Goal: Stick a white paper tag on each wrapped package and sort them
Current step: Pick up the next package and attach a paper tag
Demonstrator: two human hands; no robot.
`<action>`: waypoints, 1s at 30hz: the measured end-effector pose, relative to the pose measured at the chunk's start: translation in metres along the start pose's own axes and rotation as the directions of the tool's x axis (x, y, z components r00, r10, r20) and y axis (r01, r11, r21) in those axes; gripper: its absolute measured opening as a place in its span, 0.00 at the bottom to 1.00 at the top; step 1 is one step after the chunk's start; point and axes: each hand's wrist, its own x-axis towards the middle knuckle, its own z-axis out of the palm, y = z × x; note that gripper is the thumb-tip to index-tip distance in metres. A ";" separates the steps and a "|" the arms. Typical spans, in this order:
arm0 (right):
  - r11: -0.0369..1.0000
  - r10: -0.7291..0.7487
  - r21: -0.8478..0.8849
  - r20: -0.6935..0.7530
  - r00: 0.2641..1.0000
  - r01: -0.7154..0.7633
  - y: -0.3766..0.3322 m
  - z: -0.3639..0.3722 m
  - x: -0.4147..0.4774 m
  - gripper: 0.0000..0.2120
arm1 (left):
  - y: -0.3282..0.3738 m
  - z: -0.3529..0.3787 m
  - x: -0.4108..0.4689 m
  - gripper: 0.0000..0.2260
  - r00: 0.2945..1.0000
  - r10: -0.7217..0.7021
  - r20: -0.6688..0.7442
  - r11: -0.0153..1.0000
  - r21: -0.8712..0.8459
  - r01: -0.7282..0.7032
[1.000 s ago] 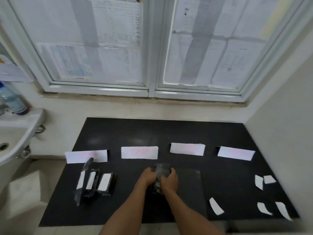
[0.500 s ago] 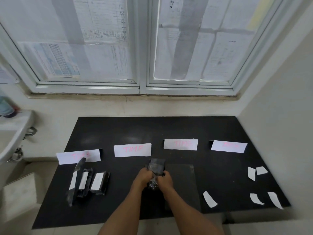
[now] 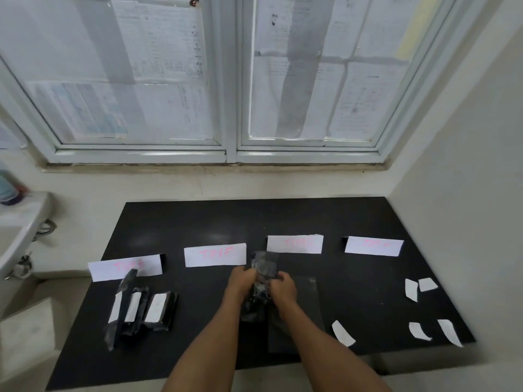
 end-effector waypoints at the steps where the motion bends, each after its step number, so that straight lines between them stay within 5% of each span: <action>1: 1.000 -0.019 0.016 -0.015 1.000 0.019 -0.005 -0.010 -0.002 0.21 | 0.004 0.006 0.004 0.16 1.000 0.023 -0.010 1.000 0.007 -0.023; 7: 0.988 -0.090 0.115 -0.144 0.986 0.107 -0.026 -0.079 -0.002 0.18 | 0.036 0.069 0.009 0.07 0.988 0.151 0.009 0.987 0.046 -0.152; 11: 0.975 -0.128 0.151 -0.220 0.967 0.163 -0.026 -0.138 0.004 0.18 | 0.073 0.127 -0.039 0.17 0.970 0.234 0.065 0.972 0.006 -0.235; 15: 0.965 -0.158 0.159 -0.279 0.947 0.208 -0.014 -0.204 0.013 0.15 | 0.093 0.189 -0.054 0.16 0.956 0.242 0.166 0.970 -0.024 -0.241; 22: 0.984 -0.072 0.119 -0.410 0.909 0.132 0.040 -0.308 0.040 0.16 | 0.105 0.297 -0.062 0.17 0.938 0.197 0.284 0.980 -0.094 -0.177; 30: 0.985 0.157 -0.015 -0.348 0.924 -0.173 0.124 -0.391 0.069 0.08 | 0.120 0.392 -0.059 0.14 0.916 0.169 0.363 0.983 -0.131 -0.129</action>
